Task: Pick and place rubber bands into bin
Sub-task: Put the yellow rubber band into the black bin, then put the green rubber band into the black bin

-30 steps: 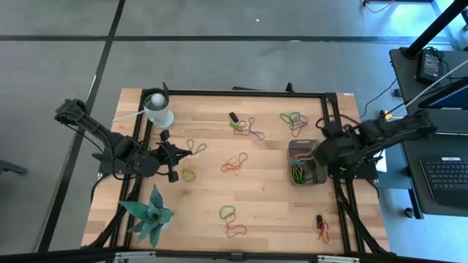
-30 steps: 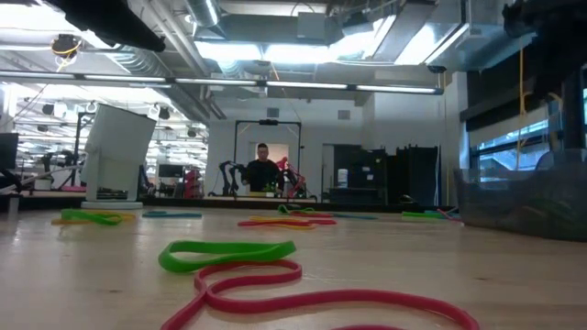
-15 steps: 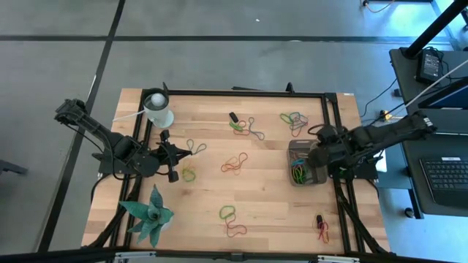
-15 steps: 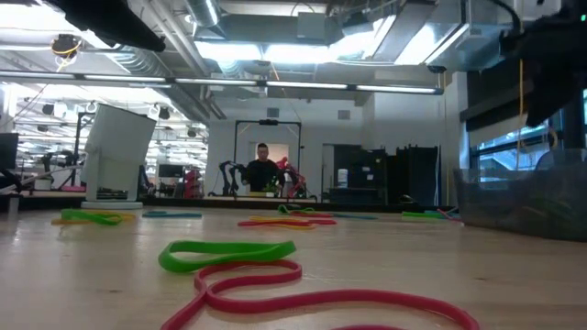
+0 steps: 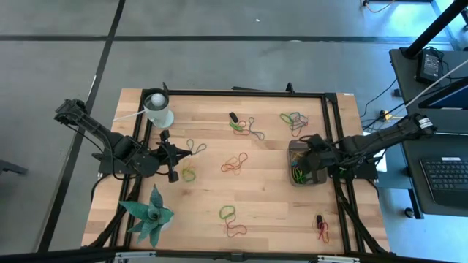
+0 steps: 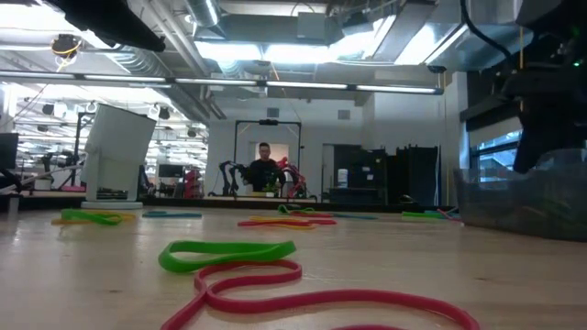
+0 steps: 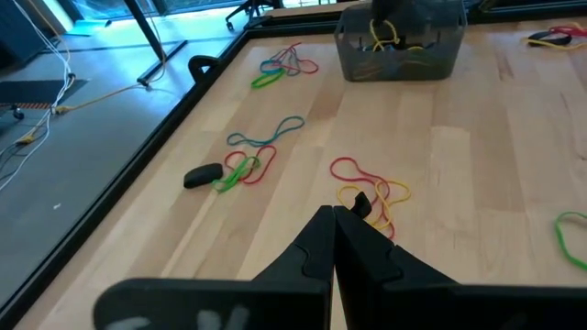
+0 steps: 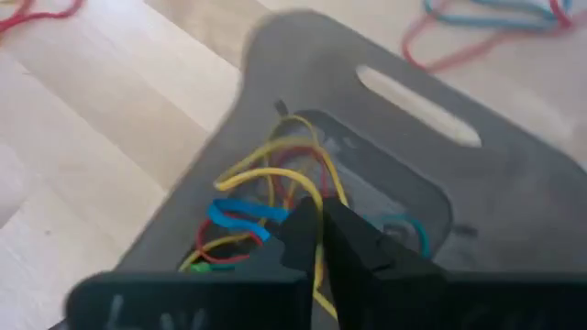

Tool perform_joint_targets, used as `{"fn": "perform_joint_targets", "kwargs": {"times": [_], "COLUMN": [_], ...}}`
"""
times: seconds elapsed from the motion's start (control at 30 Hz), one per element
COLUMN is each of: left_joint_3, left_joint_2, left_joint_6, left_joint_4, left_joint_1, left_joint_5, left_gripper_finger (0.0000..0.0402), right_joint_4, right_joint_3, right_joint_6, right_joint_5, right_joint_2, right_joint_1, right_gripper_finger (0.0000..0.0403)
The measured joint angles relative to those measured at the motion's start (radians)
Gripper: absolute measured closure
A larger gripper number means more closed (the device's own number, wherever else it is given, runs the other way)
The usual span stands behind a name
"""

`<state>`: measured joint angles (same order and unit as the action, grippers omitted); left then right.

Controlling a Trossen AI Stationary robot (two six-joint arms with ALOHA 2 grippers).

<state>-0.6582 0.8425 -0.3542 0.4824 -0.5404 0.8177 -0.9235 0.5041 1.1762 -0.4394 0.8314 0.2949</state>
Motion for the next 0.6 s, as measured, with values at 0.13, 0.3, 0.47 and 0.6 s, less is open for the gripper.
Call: {"fn": "perform_joint_targets", "kwargs": {"times": [0.13,0.3,0.47,0.6], "left_joint_3": [0.000,0.000,0.000,0.000], "left_joint_2": [0.000,0.000,0.000,0.000], "left_joint_6": [0.000,-0.003,-0.003,-0.003], "left_joint_4": [0.000,0.000,0.000,0.000], "left_joint_1": [0.000,0.000,0.000,0.000], "left_joint_5": [0.000,-0.005,-0.008,-0.007], "left_gripper_finger": [0.0400,0.0400,0.0400,0.0400], "right_joint_4": [-0.050,-0.054,-0.054,-0.052], "right_joint_3": [0.006,0.006,0.007,0.013], "right_joint_6": [0.023,0.022,0.017,-0.004], "right_joint_5": [0.060,0.082,0.143,0.177], "right_joint_2": [0.000,0.000,-0.011,-0.037], "right_joint_1": [-0.027,-0.057,-0.072,-0.072], "right_gripper_finger": [0.0337,0.0300,0.0279,0.0277]}}
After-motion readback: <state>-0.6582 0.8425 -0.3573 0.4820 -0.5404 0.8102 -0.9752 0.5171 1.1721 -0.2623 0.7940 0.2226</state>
